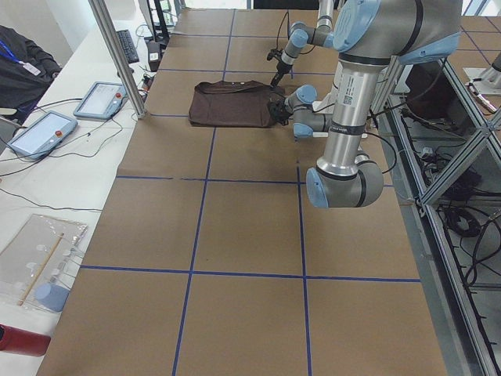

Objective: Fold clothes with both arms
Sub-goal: 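Grasp the shirt edges nearest the robot with both grippers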

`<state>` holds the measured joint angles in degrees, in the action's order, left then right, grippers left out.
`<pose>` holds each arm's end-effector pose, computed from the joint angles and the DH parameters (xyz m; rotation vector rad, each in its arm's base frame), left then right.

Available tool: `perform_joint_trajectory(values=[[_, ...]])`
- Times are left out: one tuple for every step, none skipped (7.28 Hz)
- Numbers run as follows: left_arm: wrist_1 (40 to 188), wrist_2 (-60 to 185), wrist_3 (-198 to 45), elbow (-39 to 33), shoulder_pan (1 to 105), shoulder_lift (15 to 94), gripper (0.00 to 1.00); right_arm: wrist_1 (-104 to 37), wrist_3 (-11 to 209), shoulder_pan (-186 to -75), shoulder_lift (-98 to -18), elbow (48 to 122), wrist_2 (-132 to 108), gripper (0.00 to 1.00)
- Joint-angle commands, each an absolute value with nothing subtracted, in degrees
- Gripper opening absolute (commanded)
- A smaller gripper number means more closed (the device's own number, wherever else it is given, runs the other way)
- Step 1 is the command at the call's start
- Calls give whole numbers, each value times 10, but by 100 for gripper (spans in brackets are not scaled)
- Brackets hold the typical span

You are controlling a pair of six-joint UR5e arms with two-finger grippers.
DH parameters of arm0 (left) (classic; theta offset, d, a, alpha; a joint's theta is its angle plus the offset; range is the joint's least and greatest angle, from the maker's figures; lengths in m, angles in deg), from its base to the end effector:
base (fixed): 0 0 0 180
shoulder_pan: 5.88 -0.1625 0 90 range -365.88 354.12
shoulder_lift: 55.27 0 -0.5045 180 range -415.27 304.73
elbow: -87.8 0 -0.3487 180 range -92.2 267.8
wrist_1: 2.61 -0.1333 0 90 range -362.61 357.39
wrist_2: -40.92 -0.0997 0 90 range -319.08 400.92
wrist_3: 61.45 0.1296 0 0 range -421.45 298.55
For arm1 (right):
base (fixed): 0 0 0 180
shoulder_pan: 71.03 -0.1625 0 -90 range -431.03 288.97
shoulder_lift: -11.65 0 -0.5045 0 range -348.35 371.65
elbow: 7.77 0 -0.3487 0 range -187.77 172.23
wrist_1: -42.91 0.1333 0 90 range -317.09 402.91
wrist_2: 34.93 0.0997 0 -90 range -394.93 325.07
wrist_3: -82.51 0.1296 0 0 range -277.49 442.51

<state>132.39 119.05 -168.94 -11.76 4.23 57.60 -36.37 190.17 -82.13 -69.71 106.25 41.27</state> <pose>0.5979 -0.2691 0.3706 0.0888 1.3741 -0.5442 -0.4868 -0.2628 0.4961 0.1883 -0.7760 0.5666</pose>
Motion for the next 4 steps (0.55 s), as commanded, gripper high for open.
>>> perform_joint_trajectory(values=[[1324,1191,-1689,-118,42,576,0,-364,1903,-821,-697,1062,413,58],[1324,1191,-1689,-120,42,575,0,-364,1904,-820,-697,1061,413,45],[1323,1191,-1689,-126,42,574,0,-364,1910,-820,-695,1062,413,29],[1323,1191,-1689,-126,42,574,0,-363,1914,-820,-692,1062,413,13]])
